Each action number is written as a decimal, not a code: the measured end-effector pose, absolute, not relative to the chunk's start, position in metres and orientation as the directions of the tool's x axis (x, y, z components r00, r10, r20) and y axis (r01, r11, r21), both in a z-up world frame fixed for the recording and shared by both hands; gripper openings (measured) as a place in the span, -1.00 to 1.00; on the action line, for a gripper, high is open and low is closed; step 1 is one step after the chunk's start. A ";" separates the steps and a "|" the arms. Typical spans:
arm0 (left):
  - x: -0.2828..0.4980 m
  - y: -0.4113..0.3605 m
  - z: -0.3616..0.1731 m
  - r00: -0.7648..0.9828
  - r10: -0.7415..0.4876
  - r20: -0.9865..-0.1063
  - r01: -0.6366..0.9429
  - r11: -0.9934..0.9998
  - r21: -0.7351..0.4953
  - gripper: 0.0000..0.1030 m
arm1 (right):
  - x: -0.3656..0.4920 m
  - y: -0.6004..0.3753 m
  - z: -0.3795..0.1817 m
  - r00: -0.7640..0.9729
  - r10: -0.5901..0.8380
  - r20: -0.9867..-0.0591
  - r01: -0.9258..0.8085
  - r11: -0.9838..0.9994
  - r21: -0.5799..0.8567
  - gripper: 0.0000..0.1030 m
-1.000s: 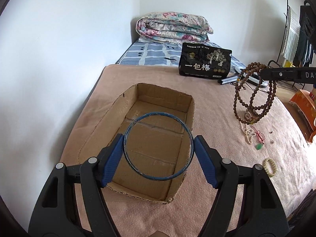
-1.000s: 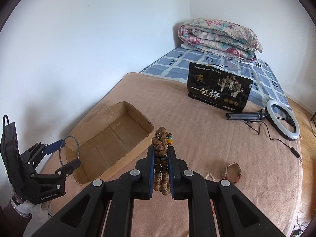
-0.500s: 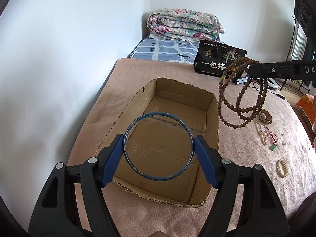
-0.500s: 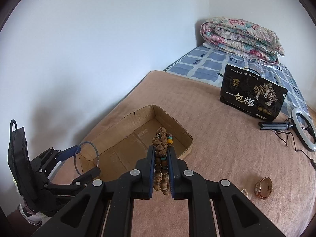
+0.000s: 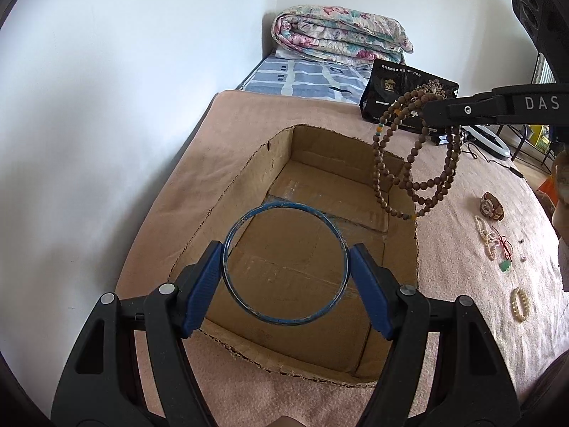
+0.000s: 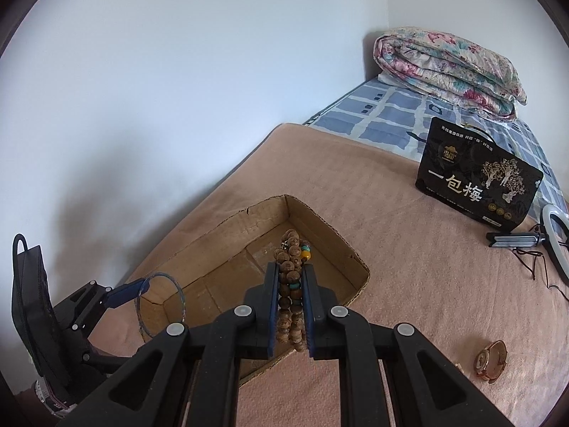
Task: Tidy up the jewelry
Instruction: 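Open the right tool to drop the beads while the left tool releases the bangle into the box, then move both tools back toward the remaining pearls on the blanket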
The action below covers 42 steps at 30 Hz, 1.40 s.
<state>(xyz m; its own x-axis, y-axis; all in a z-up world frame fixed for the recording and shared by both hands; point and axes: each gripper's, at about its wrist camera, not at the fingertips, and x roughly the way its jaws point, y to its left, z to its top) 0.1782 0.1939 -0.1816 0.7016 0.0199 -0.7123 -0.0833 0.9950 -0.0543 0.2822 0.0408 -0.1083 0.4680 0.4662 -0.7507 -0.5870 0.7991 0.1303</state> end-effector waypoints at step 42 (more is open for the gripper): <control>0.167 0.185 -0.157 0.740 0.060 -0.669 -0.111 0.993 -0.033 0.60 | 0.279 0.030 -0.109 0.577 0.393 -0.716 -0.530 0.847 0.037 0.90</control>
